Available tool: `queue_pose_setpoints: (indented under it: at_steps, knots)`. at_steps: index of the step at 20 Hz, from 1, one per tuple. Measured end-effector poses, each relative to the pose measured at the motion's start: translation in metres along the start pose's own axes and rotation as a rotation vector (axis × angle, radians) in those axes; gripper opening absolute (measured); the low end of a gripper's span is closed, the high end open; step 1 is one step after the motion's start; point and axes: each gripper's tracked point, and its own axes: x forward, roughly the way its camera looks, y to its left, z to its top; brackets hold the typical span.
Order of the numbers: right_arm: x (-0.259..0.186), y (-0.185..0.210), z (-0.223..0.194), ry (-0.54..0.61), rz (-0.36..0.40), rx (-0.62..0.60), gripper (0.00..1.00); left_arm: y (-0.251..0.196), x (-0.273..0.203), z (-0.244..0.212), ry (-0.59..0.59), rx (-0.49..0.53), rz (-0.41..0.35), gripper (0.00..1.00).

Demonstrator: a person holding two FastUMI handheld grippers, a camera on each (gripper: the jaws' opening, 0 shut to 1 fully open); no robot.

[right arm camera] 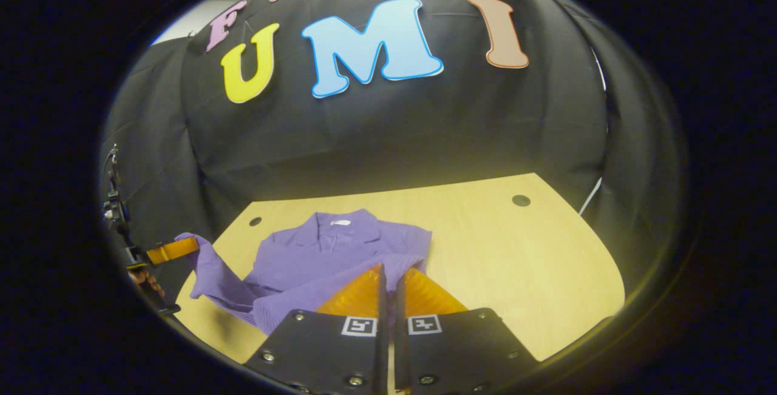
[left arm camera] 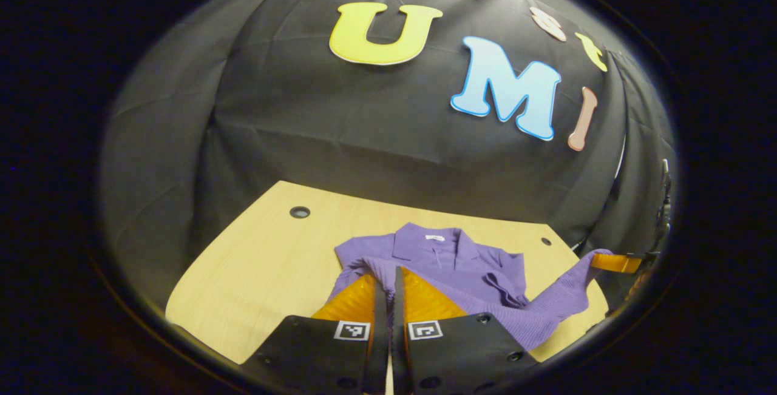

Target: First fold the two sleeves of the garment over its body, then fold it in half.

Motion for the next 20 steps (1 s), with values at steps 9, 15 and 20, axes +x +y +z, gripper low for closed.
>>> queue_pose_setpoints:
  at_steps: [9, 15, 20]
  knots:
    - [0.076, -0.004, 0.045, -0.002, -0.07, -0.027, 0.04, 0.011, 0.109, 0.041, -0.008, -0.027, -0.043, 0.09]
    - [0.124, -0.012, 0.056, 0.023, -0.094, -0.04, 0.05, 0.028, 0.155, 0.048, -0.012, -0.027, 0.0, 0.09]
    - [0.171, -0.026, 0.044, 0.058, -0.107, -0.017, 0.04, 0.05, 0.185, 0.031, 0.008, 0.016, 0.079, 0.09]
